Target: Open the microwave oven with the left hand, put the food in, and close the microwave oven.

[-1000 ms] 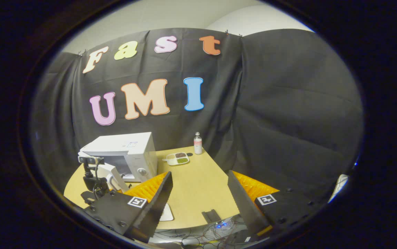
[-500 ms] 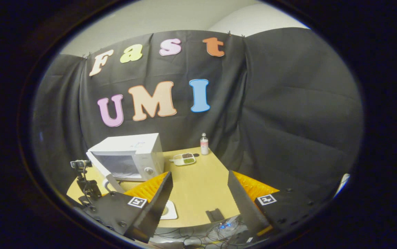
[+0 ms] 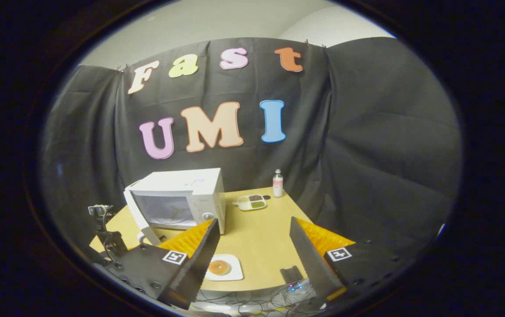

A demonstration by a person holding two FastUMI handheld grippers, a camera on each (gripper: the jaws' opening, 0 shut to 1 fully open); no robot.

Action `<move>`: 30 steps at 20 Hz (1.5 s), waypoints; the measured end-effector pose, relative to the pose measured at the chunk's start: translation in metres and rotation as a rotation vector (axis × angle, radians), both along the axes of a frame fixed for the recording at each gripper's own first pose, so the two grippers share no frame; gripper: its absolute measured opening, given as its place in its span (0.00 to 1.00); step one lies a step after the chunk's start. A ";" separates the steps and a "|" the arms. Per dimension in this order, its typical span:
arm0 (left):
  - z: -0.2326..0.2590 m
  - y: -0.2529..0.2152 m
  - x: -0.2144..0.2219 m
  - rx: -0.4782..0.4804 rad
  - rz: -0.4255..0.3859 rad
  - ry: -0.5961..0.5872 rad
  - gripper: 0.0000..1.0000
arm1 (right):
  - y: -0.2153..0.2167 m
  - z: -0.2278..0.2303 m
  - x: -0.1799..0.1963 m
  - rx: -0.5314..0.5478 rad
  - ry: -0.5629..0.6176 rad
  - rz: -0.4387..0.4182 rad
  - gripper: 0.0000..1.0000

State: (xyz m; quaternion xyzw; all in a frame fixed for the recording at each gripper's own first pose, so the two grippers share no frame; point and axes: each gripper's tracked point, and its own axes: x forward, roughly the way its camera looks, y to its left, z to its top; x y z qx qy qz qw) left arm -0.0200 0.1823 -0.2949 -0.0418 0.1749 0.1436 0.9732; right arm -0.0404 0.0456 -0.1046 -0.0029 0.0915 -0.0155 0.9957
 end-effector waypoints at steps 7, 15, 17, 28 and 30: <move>0.007 0.030 -0.029 0.004 -0.025 0.042 0.94 | 0.036 -0.012 -0.002 0.027 0.039 -0.004 0.99; 0.012 0.095 -0.079 0.003 0.046 0.066 0.94 | 0.078 -0.027 -0.011 0.031 0.062 0.017 0.92; 0.013 0.108 -0.091 -0.009 0.059 0.067 0.92 | 0.088 -0.029 -0.013 0.035 0.062 0.025 0.92; 0.016 0.157 -0.126 -0.097 0.103 0.050 0.94 | 0.126 -0.051 -0.027 0.019 0.071 0.031 0.92; 0.019 0.168 -0.135 -0.081 0.118 0.047 0.94 | 0.132 -0.058 -0.027 0.016 0.085 0.033 0.92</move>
